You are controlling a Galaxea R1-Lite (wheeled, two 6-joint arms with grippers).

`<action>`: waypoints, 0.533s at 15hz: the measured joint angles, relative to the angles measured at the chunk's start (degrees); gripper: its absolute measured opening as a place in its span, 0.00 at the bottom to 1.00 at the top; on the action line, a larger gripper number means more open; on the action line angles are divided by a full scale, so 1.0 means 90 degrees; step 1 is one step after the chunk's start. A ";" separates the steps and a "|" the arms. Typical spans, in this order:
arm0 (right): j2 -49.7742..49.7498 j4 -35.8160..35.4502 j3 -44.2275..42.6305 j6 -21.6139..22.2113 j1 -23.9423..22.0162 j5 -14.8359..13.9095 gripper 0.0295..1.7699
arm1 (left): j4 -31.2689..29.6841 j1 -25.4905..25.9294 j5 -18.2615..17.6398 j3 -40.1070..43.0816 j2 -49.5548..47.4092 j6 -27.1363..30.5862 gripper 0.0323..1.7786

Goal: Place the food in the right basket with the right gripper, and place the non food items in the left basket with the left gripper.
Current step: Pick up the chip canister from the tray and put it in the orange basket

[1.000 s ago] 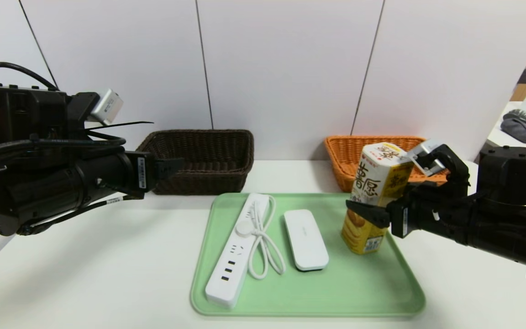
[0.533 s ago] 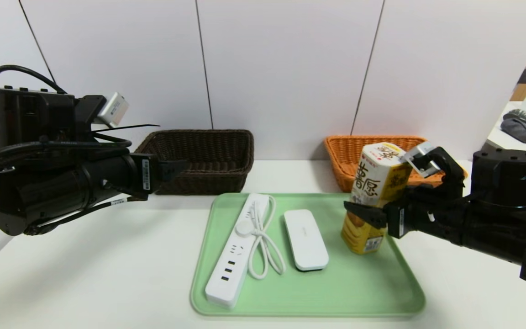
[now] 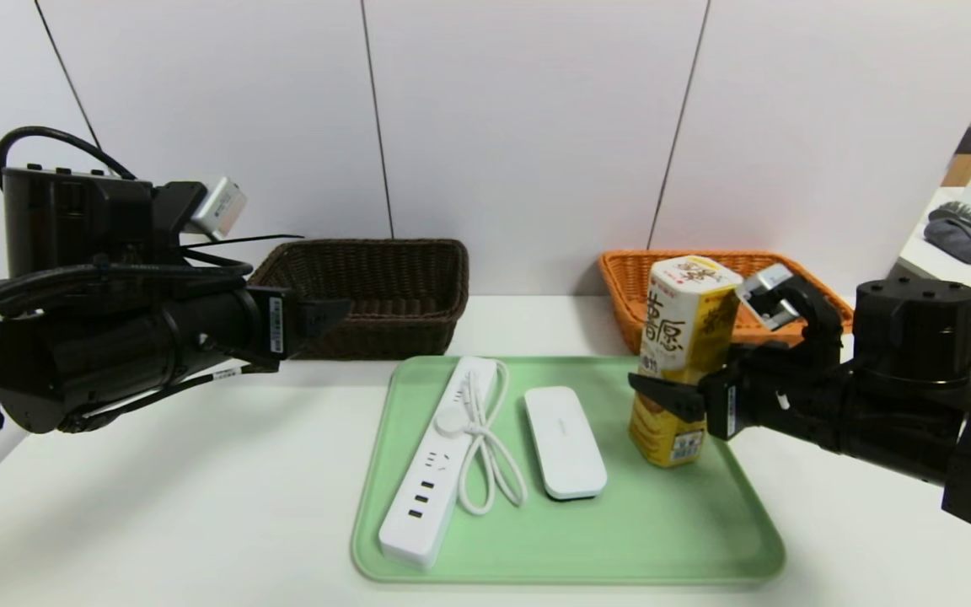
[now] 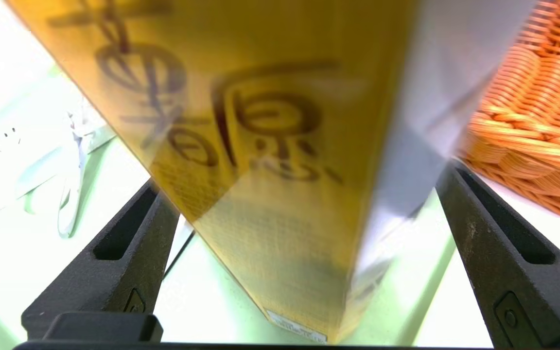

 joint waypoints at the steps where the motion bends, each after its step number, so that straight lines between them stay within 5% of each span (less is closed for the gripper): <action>1: 0.0018 -0.0004 -0.0003 0.0007 0.0000 -0.0003 0.96 | -0.0005 0.0000 0.0000 0.0000 0.0015 -0.0003 0.95; 8: -0.0016 0.0012 -0.0003 0.0000 0.0000 -0.0011 0.96 | -0.0005 -0.0007 0.0003 -0.0003 0.0054 -0.0003 0.95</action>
